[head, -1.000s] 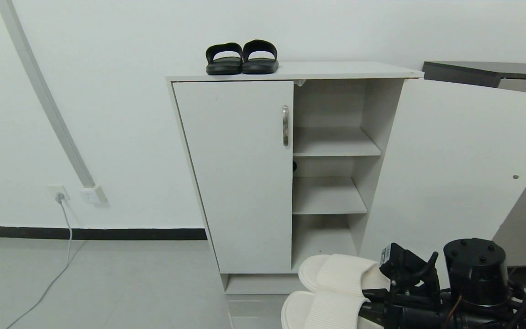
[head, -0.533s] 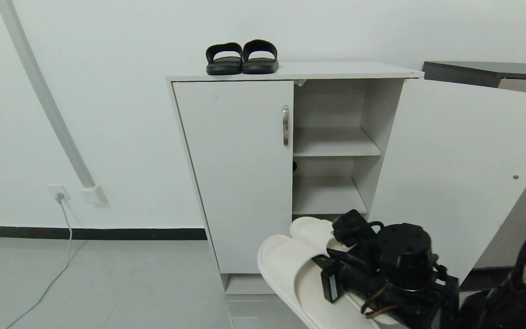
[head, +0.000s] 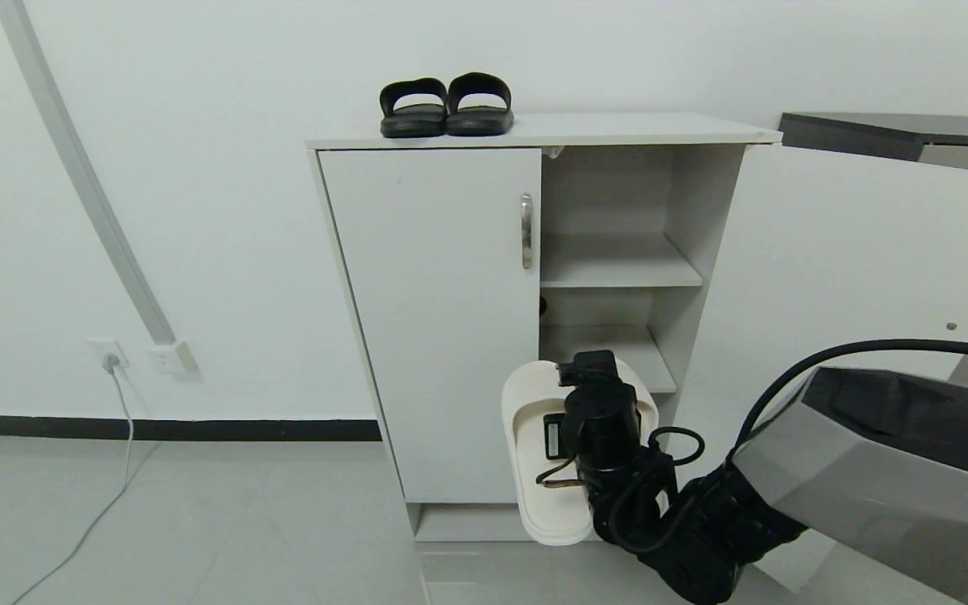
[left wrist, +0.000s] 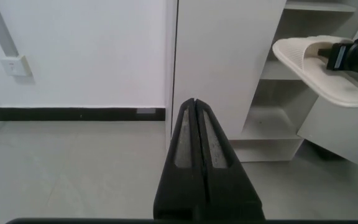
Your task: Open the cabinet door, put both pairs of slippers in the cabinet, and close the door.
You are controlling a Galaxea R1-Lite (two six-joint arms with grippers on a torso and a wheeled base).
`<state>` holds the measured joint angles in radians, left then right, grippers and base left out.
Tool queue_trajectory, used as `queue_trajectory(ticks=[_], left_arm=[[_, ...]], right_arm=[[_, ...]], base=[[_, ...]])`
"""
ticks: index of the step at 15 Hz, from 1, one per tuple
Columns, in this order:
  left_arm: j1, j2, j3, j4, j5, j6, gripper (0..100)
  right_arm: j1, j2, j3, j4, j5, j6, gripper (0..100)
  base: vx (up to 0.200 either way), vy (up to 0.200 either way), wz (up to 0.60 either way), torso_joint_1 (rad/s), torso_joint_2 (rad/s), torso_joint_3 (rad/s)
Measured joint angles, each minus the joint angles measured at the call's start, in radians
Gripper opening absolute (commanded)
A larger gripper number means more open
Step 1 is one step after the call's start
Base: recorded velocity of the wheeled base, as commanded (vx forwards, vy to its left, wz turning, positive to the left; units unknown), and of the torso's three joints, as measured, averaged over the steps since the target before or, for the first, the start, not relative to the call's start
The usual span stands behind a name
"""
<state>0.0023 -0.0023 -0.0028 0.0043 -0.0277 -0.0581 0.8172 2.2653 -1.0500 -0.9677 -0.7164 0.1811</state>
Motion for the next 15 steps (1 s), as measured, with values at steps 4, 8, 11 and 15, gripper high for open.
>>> queue_trajectory(ticks=[4, 8, 11, 15], left_arm=[[0.0, 0.0, 0.0, 0.001, 0.0, 0.0, 0], [0.001, 0.0, 0.0, 0.0, 0.0, 0.0, 0], [0.0, 0.0, 0.0, 0.0, 0.0, -0.001, 0], [0.0, 0.0, 0.001, 0.0, 0.0, -0.003, 0]], right_arm=[[-0.016, 0.026, -0.007, -0.003, -0.004, 0.0, 0], [-0.02, 0.032, -0.006, -0.005, 0.0, 0.003, 0], [-0.014, 0.045, -0.006, -0.041, 0.021, 0.002, 0], [-0.022, 0.072, -0.003, -0.051, 0.043, 0.002, 0]], base=[[0.0, -0.2, 0.0, 0.007, 0.0, 0.001], [0.0, -0.05, 0.0, 0.001, 0.0, -0.001], [0.0, 0.0, 0.0, 0.0, 0.0, 0.0], [0.0, 0.0, 0.0, 0.0, 0.0, 0.0]])
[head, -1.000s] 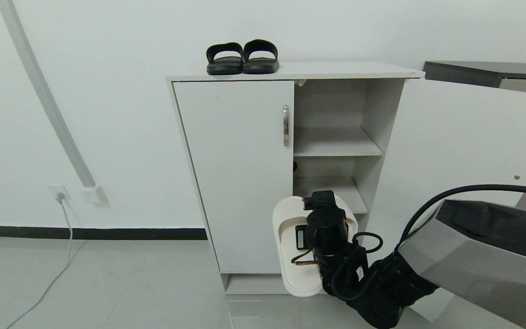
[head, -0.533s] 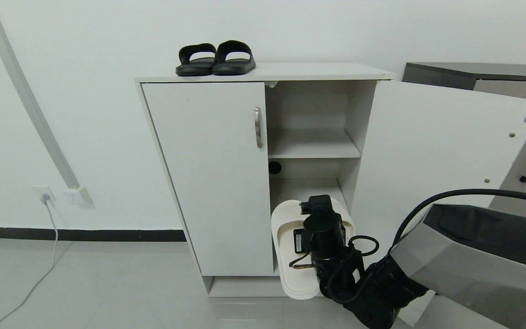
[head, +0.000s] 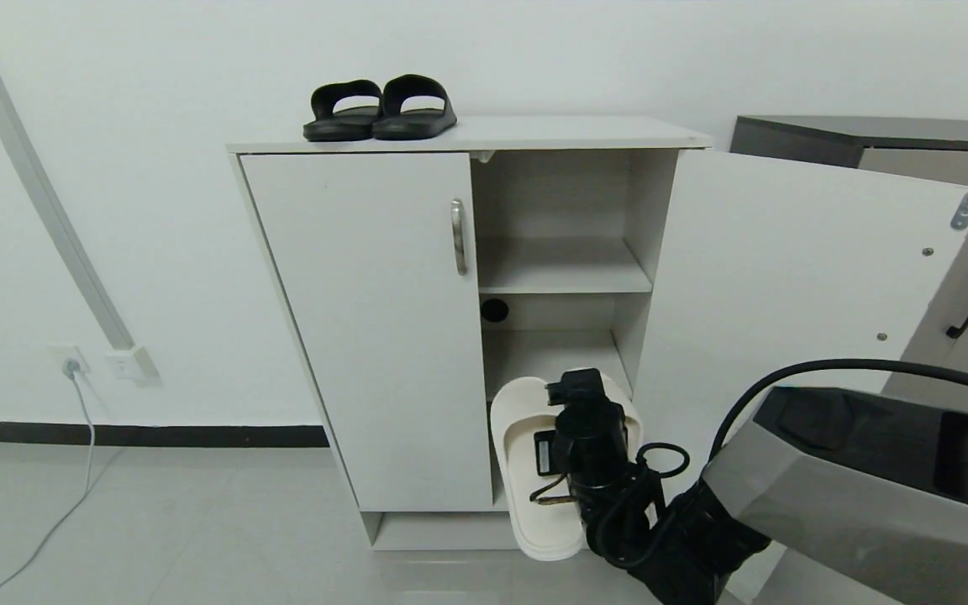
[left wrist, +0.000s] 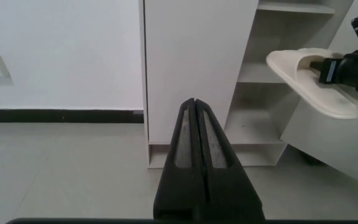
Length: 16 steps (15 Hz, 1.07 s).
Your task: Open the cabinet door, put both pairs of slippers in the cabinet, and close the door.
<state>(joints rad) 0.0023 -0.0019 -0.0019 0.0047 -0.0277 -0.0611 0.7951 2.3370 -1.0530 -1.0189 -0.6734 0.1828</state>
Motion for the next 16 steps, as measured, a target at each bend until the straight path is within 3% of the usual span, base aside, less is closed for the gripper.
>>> queue_trajectory(ticks=[7, 12, 16], left_arm=[[-0.001, 0.001, -0.001, 0.0, 0.0, 0.001, 0], [0.0, 0.002, -0.001, 0.0, 0.0, 0.001, 0], [0.0, 0.002, -0.001, 0.0, 0.0, 0.003, 0]], right_arm=[[-0.009, 0.023, 0.0, -0.008, -0.003, -0.002, 0], [-0.014, 0.046, -0.004, -0.04, 0.001, -0.007, 0], [-0.041, 0.076, -0.026, -0.143, 0.011, -0.036, 0]], base=[[0.0, 0.0, 0.0, 0.0, 0.0, 0.0], [0.0, 0.0, 0.0, 0.002, 0.0, -0.162], [0.0, 0.0, 0.0, 0.001, 0.0, -0.195]])
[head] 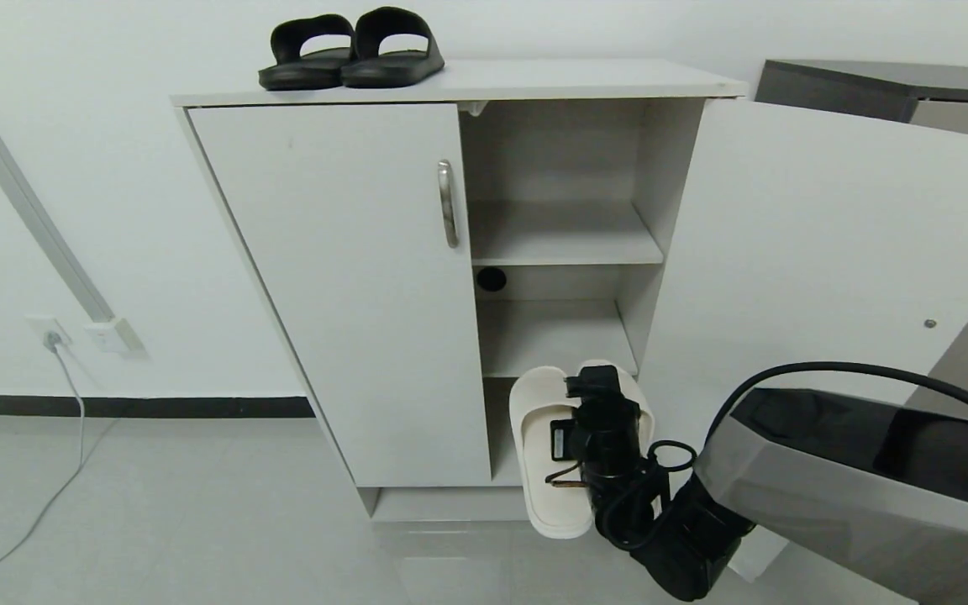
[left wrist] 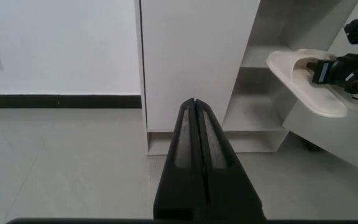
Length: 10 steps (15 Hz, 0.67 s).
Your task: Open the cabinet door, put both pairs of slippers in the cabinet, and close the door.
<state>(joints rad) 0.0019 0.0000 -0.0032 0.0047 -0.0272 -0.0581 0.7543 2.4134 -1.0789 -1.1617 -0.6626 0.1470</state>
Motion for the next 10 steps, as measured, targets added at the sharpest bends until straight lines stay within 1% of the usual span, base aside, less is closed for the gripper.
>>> queue_trajectory(ticks=[2, 4, 5, 7, 10], left_arm=[[0.0, 0.0, 0.0, 0.0, 0.0, 0.0, 0], [0.0, 0.0, 0.0, 0.0, 0.0, 0.0, 0], [0.0, 0.0, 0.0, 0.0, 0.0, 0.0, 0], [0.0, 0.0, 0.0, 0.0, 0.0, 0.0, 0], [0.0, 0.0, 0.0, 0.0, 0.0, -0.001, 0]], right_arm=[[-0.011, 0.031, -0.014, -0.17, 0.001, -0.116, 0], [-0.027, 0.073, -0.026, -0.37, 0.001, -0.25, 0], [-0.03, 0.089, -0.03, -0.395, 0.0, -0.27, 0], [-0.029, 0.097, -0.032, -0.401, 0.001, -0.273, 0], [-0.03, 0.085, -0.017, -0.395, 0.001, -0.273, 0]], base=[[0.0, 0.0, 0.0, 0.0, 0.01, -0.198], [0.0, 0.0, 0.0, 0.0, 0.0, -0.19], [0.0, 0.0, 0.0, 0.007, 0.0, -0.198], [0.0, 0.0, 0.0, 0.005, 0.0, -0.19], [0.0, 0.0, 0.0, 0.0, 0.0, -0.057]])
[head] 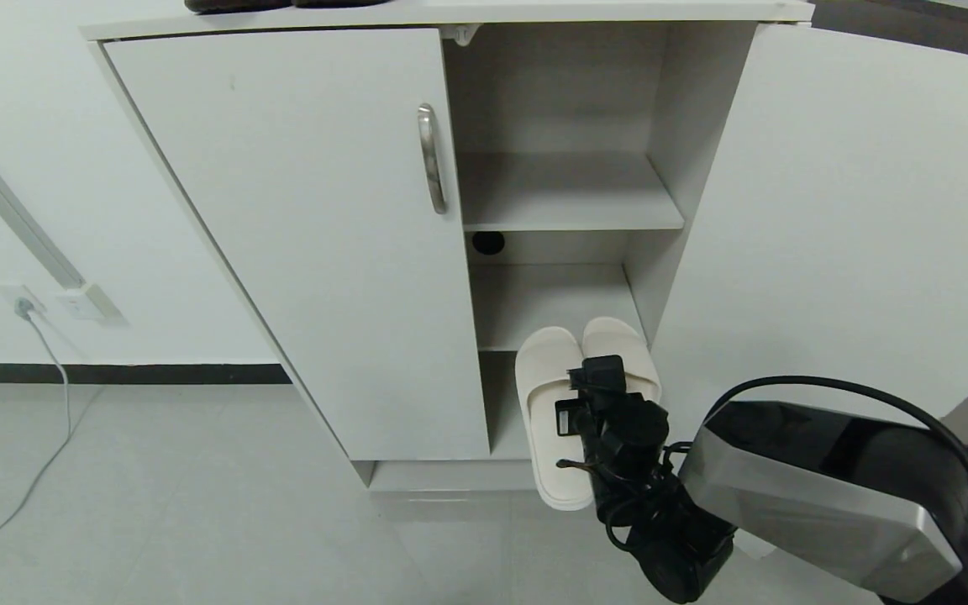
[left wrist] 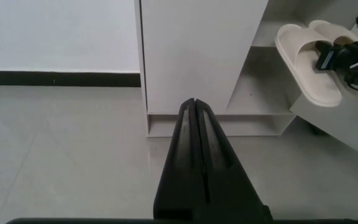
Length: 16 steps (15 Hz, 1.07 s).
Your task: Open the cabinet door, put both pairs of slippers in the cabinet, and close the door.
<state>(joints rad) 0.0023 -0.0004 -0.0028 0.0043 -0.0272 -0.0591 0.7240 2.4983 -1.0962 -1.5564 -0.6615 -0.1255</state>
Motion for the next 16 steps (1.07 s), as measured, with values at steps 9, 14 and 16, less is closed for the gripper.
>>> queue_trajectory(ticks=[9, 14, 16], left_arm=[[0.0, 0.0, 0.0, 0.0, 0.0, 0.0, 0], [0.0, 0.0, 0.0, 0.0, 0.0, 0.0, 0], [0.0, 0.0, 0.0, 0.0, 0.0, 0.0, 0]], right_arm=[[0.024, -0.085, 0.107, 0.111, 0.002, 0.054, 0], [0.024, -0.09, 0.108, 0.116, 0.002, 0.054, 0], [0.021, -0.091, 0.108, 0.117, 0.001, 0.054, 0]], base=[[0.0, 0.0, 0.0, 0.0, 0.0, 0.0], [0.16, 0.0, 0.0, -0.003, 0.0, 0.003], [0.2, 0.0, 0.0, 0.01, 0.01, 0.0]])
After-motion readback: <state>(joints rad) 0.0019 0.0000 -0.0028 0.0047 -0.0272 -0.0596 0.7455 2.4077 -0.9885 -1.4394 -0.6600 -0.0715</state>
